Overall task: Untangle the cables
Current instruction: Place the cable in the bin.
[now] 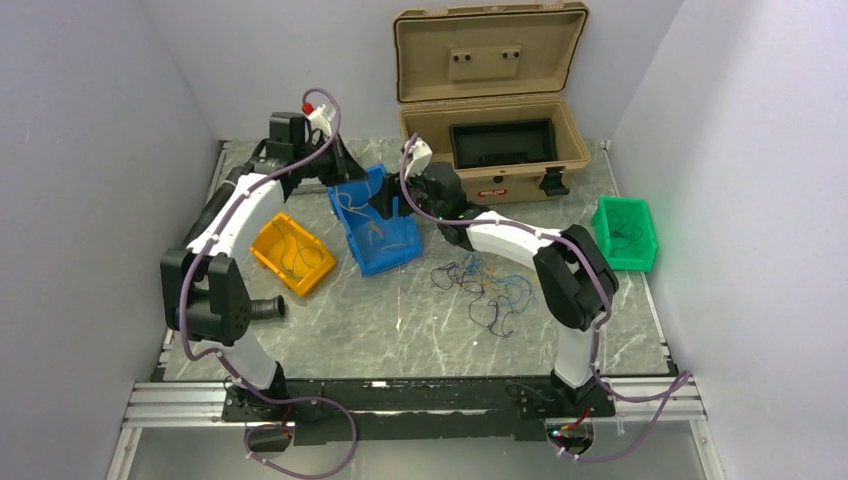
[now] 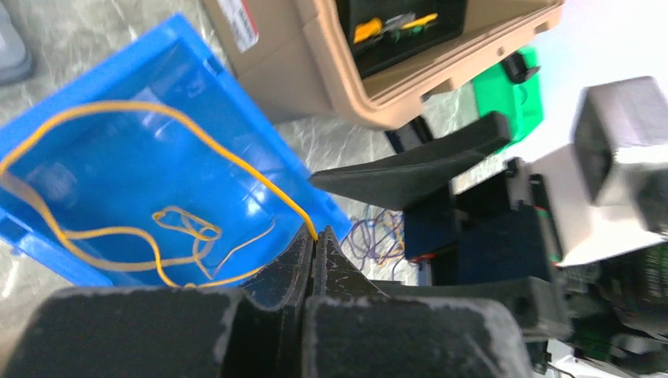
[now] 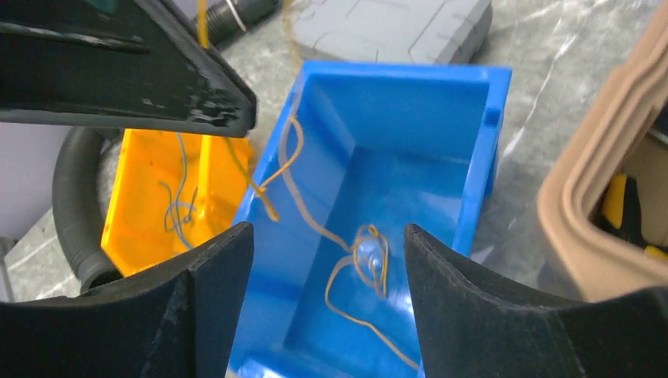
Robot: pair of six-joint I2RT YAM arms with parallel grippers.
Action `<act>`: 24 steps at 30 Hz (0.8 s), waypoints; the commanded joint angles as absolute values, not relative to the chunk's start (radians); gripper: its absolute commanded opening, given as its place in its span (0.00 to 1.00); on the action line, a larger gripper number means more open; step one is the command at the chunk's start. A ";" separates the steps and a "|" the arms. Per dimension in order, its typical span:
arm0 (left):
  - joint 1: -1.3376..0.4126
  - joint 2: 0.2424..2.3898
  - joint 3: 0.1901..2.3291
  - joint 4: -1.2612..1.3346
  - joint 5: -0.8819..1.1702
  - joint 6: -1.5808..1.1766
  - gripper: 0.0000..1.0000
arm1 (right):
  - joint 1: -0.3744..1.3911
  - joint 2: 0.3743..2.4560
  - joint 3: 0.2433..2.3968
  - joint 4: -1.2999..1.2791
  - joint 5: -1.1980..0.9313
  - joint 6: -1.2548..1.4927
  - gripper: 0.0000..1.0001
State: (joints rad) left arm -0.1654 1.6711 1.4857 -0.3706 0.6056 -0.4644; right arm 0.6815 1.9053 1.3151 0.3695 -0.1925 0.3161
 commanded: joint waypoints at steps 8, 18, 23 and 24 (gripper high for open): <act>-0.226 1.675 1.458 -0.419 0.449 -0.388 0.00 | 0.676 1.529 1.102 0.405 -0.134 0.320 0.74; -0.264 1.730 1.534 -0.515 0.411 -0.372 0.38 | 0.662 1.229 0.968 0.074 0.133 0.342 0.88; -0.320 1.621 1.532 -0.553 0.323 -0.326 0.65 | 0.552 1.112 0.868 -0.170 0.094 0.452 0.89; -0.335 1.599 1.536 -0.560 0.314 -0.315 0.69 | 0.537 1.081 0.838 -0.193 0.091 0.454 0.89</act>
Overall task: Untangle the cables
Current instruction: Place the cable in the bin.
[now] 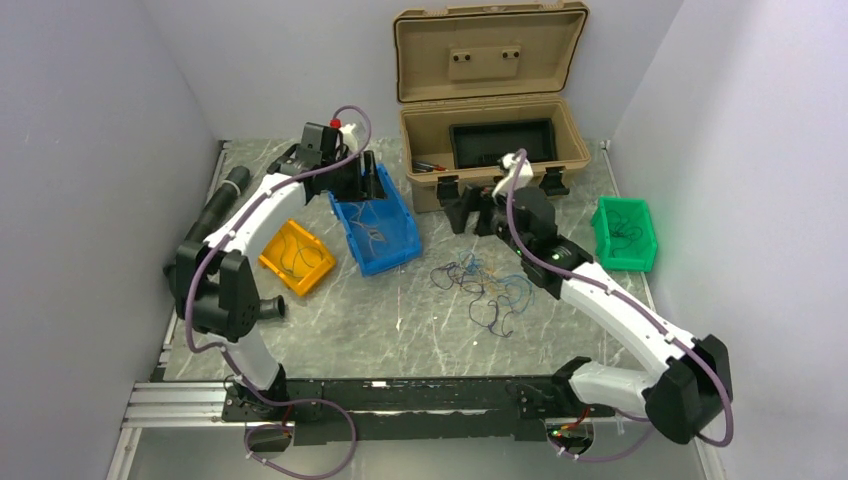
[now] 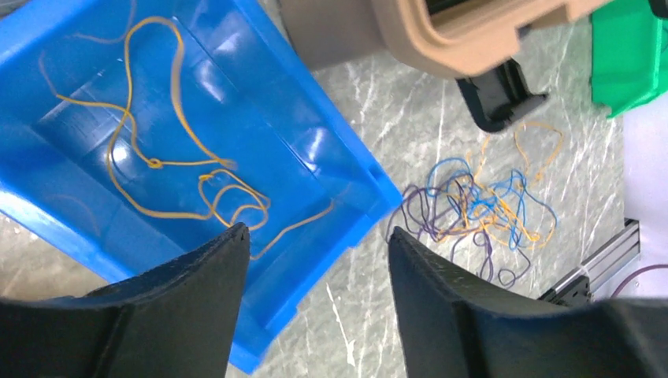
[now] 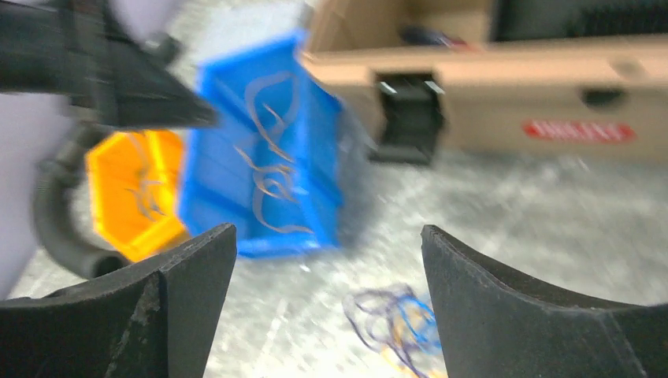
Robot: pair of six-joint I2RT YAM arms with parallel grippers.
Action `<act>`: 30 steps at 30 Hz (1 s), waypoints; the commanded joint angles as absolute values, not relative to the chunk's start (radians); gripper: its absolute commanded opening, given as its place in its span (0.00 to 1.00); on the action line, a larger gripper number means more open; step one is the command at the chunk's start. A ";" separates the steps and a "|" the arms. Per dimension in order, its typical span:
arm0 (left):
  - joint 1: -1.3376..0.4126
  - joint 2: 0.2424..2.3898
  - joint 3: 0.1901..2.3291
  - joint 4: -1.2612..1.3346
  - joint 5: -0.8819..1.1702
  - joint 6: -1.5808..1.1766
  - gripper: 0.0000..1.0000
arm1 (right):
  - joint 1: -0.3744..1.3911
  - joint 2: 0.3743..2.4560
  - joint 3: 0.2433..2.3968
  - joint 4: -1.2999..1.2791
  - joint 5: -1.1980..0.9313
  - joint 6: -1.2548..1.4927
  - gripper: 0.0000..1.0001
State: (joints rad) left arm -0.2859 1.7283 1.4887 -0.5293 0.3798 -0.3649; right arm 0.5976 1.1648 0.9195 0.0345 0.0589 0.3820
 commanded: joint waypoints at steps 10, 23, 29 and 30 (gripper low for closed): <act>-0.507 1.462 1.556 -0.590 0.242 -0.278 0.99 | 0.499 0.850 0.620 -0.269 0.007 0.363 0.79; -0.739 1.311 1.194 -0.169 0.172 -0.388 0.96 | 0.495 1.057 0.664 -0.250 -0.001 0.327 0.72; -0.759 1.389 1.228 -0.188 0.185 -0.374 0.95 | 0.491 1.118 0.670 -0.235 0.000 0.316 0.62; -0.760 1.392 1.226 -0.184 0.187 -0.374 0.95 | 0.491 1.126 0.669 -0.228 0.000 0.317 0.58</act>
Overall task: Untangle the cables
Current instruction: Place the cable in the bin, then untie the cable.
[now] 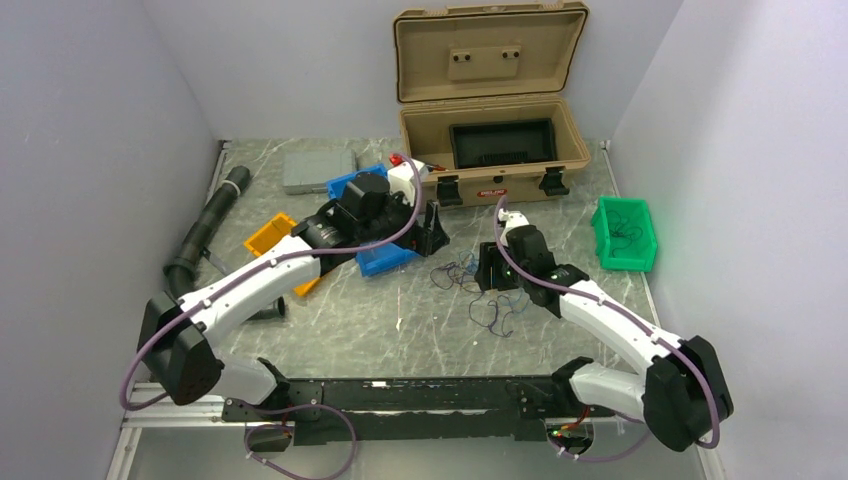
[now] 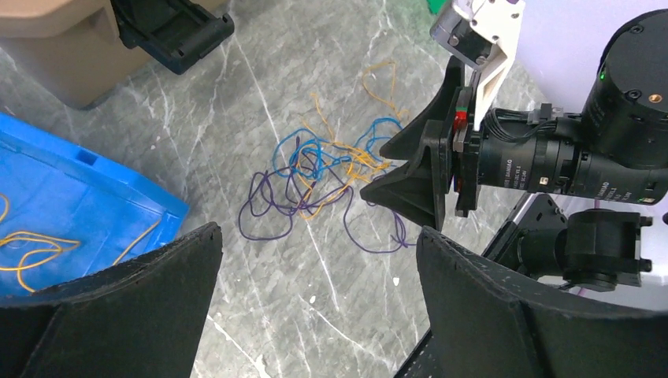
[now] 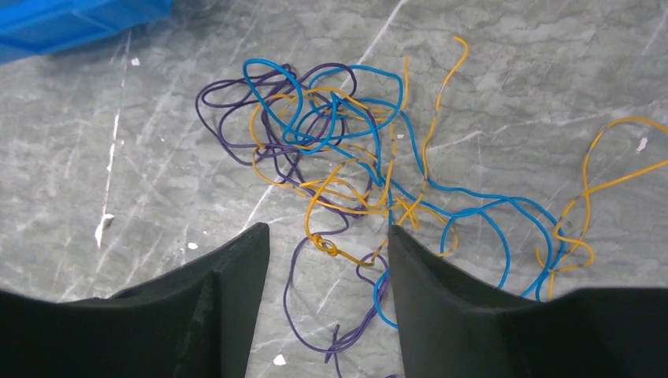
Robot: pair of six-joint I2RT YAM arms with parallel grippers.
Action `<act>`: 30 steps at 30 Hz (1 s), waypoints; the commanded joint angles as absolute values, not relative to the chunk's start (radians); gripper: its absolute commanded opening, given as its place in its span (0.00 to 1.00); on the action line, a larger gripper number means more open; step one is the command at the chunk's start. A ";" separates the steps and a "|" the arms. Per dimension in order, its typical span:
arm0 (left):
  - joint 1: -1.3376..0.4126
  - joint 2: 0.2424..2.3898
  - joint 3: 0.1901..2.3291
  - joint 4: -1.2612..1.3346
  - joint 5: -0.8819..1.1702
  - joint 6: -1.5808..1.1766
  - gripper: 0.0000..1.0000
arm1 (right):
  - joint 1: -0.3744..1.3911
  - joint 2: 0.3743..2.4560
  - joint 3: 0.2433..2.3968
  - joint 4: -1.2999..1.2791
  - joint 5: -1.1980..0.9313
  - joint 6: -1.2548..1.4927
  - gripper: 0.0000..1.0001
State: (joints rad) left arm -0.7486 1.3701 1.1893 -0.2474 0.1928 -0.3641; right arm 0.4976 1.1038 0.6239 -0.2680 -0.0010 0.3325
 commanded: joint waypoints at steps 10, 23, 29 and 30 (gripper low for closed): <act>-0.761 1.460 1.230 -0.157 0.251 -0.360 0.95 | 0.492 0.991 0.732 -0.303 -0.078 0.293 0.00; -0.763 1.622 1.220 0.039 0.480 -0.367 0.94 | 0.491 0.871 0.945 -0.437 -0.174 0.276 0.00; -0.778 1.619 1.136 0.167 0.515 -0.378 0.92 | 0.490 0.864 0.964 -0.442 -0.204 0.296 0.00; -0.788 1.617 1.116 0.194 0.512 -0.380 0.92 | 0.491 0.855 0.963 -0.443 -0.207 0.302 0.00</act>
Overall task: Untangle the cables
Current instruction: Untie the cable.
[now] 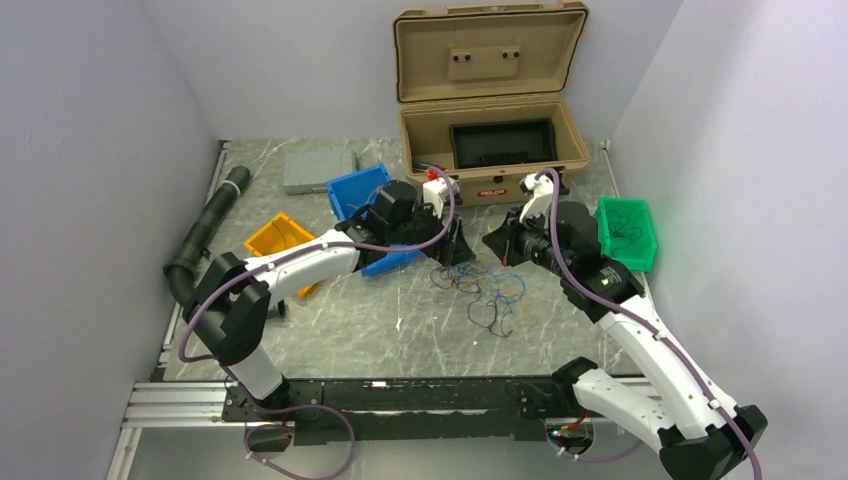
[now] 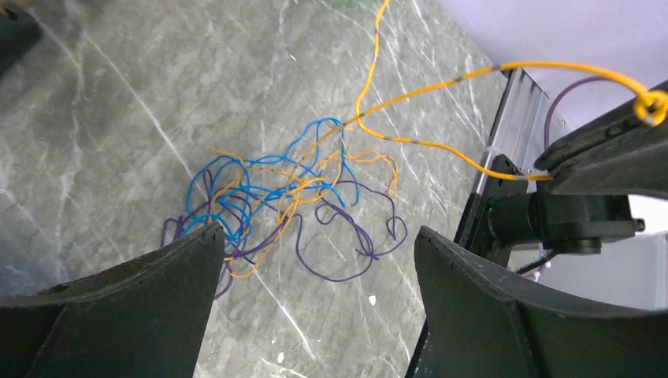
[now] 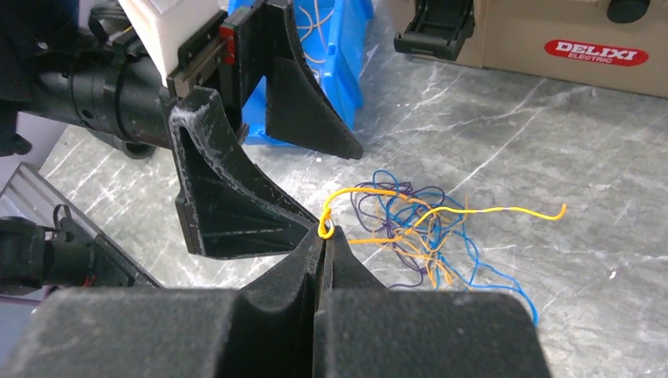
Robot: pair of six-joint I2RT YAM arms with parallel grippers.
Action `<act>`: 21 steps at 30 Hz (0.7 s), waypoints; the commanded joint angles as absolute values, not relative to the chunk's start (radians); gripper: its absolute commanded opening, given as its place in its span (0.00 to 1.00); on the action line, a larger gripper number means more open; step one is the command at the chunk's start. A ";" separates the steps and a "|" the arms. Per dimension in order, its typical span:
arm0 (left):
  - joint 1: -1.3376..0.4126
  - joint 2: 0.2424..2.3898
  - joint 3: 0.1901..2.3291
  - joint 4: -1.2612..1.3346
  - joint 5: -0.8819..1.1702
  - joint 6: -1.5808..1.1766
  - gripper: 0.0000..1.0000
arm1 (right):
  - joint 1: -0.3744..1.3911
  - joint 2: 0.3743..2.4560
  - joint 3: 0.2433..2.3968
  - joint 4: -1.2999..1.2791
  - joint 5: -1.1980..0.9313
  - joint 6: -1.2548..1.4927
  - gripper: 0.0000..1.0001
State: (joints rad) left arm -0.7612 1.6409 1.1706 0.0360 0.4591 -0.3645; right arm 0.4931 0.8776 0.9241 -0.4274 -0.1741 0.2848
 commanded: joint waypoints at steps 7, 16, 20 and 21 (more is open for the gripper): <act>-0.904 1.584 1.022 0.399 0.422 -0.350 0.92 | 0.492 0.805 1.070 -0.503 -0.246 0.310 0.00; -1.016 1.602 1.057 0.511 0.285 -0.352 0.91 | 0.491 0.771 1.258 -0.561 -0.325 0.406 0.00; -1.037 1.594 1.063 0.544 0.252 -0.343 0.90 | 0.491 0.749 1.304 -0.551 -0.348 0.459 0.00; -1.038 1.597 1.071 0.548 0.250 -0.339 0.89 | 0.491 0.750 1.321 -0.553 -0.352 0.469 0.00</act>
State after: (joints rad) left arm -1.0252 1.6360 1.0214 0.4522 0.2989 -0.3527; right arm 0.4923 0.7624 1.2465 -0.5411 -0.3061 0.3935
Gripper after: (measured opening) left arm 0.904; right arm 0.010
